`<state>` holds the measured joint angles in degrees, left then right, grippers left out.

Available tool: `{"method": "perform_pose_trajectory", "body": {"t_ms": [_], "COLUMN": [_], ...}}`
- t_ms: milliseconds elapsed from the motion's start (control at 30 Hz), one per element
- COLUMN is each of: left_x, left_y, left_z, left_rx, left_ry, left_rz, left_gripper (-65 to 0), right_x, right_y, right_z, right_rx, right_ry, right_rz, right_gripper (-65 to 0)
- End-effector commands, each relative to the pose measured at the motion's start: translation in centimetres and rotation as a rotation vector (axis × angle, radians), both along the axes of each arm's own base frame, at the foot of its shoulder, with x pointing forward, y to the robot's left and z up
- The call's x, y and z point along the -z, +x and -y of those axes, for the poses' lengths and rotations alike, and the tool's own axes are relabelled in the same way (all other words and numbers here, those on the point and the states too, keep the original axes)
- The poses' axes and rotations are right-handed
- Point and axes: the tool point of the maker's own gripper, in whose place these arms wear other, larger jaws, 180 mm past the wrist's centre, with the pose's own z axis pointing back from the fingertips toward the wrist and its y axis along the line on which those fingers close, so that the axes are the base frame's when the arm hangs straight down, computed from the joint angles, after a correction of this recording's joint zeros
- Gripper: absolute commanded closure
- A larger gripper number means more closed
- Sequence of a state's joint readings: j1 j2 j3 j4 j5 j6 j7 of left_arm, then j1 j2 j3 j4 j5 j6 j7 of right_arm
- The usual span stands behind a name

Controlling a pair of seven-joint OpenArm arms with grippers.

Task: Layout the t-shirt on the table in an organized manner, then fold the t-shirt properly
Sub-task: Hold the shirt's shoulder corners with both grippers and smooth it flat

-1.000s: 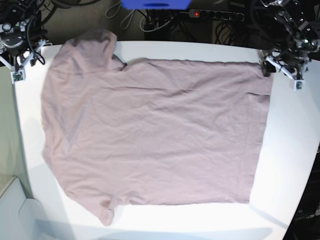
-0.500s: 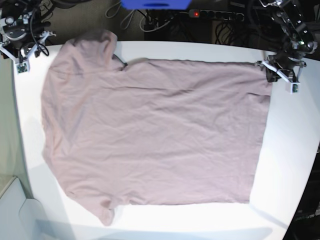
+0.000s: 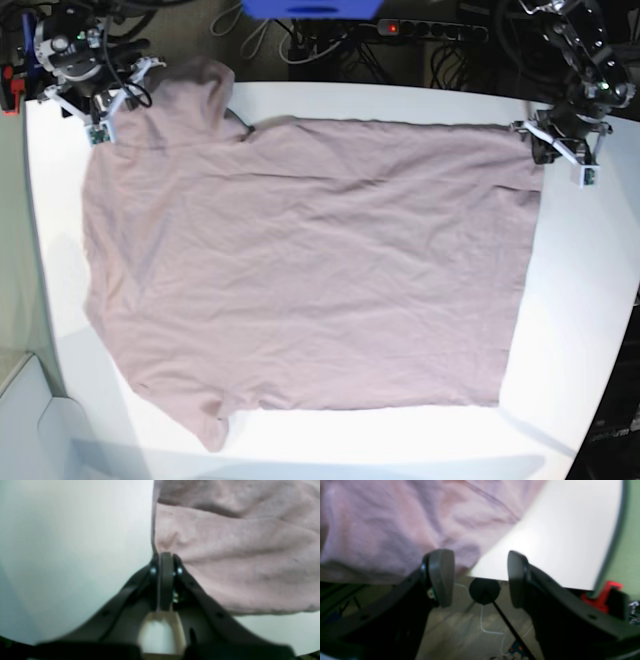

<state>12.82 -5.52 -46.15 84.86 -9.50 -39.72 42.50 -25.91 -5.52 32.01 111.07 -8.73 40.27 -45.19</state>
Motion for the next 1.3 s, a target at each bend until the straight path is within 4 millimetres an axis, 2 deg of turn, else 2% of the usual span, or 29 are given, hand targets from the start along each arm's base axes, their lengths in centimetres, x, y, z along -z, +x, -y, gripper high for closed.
{"method": "perform_pose_trajectory", "body": {"t_ms": [0,600,800,900,967,1000,1133,1267], "left_x": [0.8,0.3,0.3,0.3,0.3,0.3,0.2,-1.3], "left_y": [-1.3,-0.7,-0.7,-0.7,-0.7,-0.7,-0.7,0.1], "left_z": [-0.2,0.1,0.1,0.1,0.1,0.1,0.1,-0.2], "left_rx": [0.011,0.006,0.006,0.006,0.006,0.006,0.007,0.018], "left_ry": [0.021,-0.017,-0.017,-0.017,-0.017,-0.017,-0.016,0.018], "left_rz": [-0.075,-0.04,-0.038,-0.038,-0.038,-0.038,-0.039,-0.002], "left_gripper": [-0.1,-0.1,-0.2,-0.2,-0.2,-0.2,-0.2,-0.2], "right_x": [-0.3,0.3,2.9,3.3,3.2,3.2,3.2,2.7], "right_y": [0.2,0.4,-0.1,-0.4,-0.3,-0.3,-0.3,0.0], "right_z": [0.3,0.4,-0.2,-0.2,-0.3,-0.3,-0.3,-0.1], "right_rx": [0.0,0.005,0.023,0.028,0.026,0.026,0.027,0.023], "right_ry": [-0.009,0.001,0.058,0.066,0.066,0.066,0.064,0.053], "right_rz": [0.012,0.006,-0.05,-0.062,-0.06,-0.06,-0.057,-0.045], "right_gripper": [-34.5,-34.4,-34.0,-33.3,-28.5,-24.0,0.0,0.0]}}
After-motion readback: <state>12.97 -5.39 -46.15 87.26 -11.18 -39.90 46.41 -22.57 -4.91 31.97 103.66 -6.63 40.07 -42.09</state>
